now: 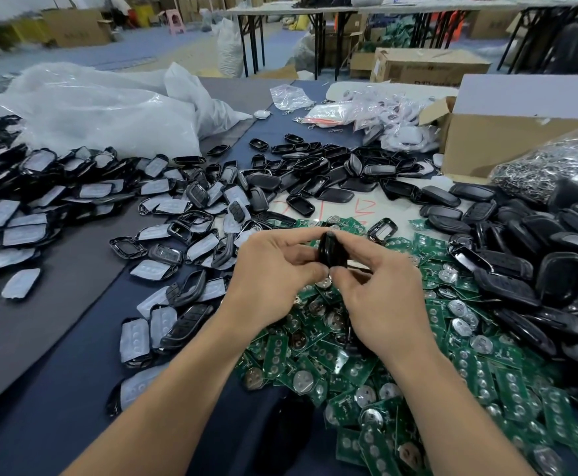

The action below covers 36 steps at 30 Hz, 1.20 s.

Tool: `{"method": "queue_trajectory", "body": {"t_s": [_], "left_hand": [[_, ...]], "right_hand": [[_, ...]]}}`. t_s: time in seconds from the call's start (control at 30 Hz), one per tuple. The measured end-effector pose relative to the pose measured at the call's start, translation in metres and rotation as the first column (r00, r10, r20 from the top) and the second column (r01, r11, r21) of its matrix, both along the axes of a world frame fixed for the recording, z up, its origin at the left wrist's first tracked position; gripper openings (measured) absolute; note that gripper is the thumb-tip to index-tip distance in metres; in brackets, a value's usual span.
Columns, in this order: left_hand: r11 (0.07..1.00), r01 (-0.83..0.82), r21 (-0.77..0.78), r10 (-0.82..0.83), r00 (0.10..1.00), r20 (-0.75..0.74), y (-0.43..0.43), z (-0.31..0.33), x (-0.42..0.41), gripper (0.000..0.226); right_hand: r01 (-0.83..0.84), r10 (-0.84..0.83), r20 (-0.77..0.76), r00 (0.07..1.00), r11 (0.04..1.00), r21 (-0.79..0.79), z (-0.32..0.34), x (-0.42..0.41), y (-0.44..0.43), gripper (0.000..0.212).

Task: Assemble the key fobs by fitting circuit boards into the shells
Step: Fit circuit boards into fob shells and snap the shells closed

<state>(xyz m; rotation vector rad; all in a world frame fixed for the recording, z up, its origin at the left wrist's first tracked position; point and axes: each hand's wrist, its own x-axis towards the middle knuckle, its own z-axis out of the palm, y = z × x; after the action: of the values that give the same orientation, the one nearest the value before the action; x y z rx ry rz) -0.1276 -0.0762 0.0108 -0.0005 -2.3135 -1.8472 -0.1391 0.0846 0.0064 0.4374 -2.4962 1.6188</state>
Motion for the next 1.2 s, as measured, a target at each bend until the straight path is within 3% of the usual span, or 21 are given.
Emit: {"method": "queue_trajectory", "body": {"t_s": [0.23, 0.43, 0.63, 0.8, 0.9, 1.0, 1.2], "left_hand": [[0.997, 0.056, 0.051, -0.055, 0.998, -0.02, -0.001, -0.002, -0.003, 0.055], [0.997, -0.022, 0.075, 0.024, 0.999, -0.031, -0.002, -0.003, -0.005, 0.052], [0.999, -0.003, 0.05, 0.004, 1.0, -0.014, -0.002, -0.001, -0.002, 0.052], [0.999, -0.053, 0.006, 0.054, 0.997, -0.054, 0.0, 0.002, 0.0, 0.031], [0.995, -0.101, 0.004, 0.101, 0.993, -0.055, 0.0, 0.004, 0.001, 0.032], [0.99, -0.138, 0.022, 0.139, 0.989, -0.052, 0.003, 0.004, 0.002, 0.036], [0.98, -0.189, 0.066, 0.194, 0.978, -0.079, 0.009, 0.003, 0.003, 0.022]], "right_hand": [[0.034, -0.033, -0.017, 0.999, 0.996, 0.082, 0.0, 0.001, 0.001, 0.049], [0.055, -0.052, -0.024, 0.998, 0.989, 0.137, 0.002, 0.002, -0.001, 0.048], [0.018, -0.011, -0.04, 0.999, 0.985, 0.173, 0.002, 0.002, 0.002, 0.049], [0.007, 0.003, -0.05, 0.999, 0.982, 0.191, 0.001, 0.003, 0.001, 0.052], [-0.024, 0.04, -0.072, 0.997, 0.978, 0.206, 0.002, 0.007, -0.002, 0.061], [-0.012, 0.041, -0.122, 0.992, 0.973, 0.229, 0.004, 0.009, -0.004, 0.053], [0.059, -0.011, -0.176, 0.984, 0.962, 0.267, 0.004, 0.01, -0.007, 0.055]]}}
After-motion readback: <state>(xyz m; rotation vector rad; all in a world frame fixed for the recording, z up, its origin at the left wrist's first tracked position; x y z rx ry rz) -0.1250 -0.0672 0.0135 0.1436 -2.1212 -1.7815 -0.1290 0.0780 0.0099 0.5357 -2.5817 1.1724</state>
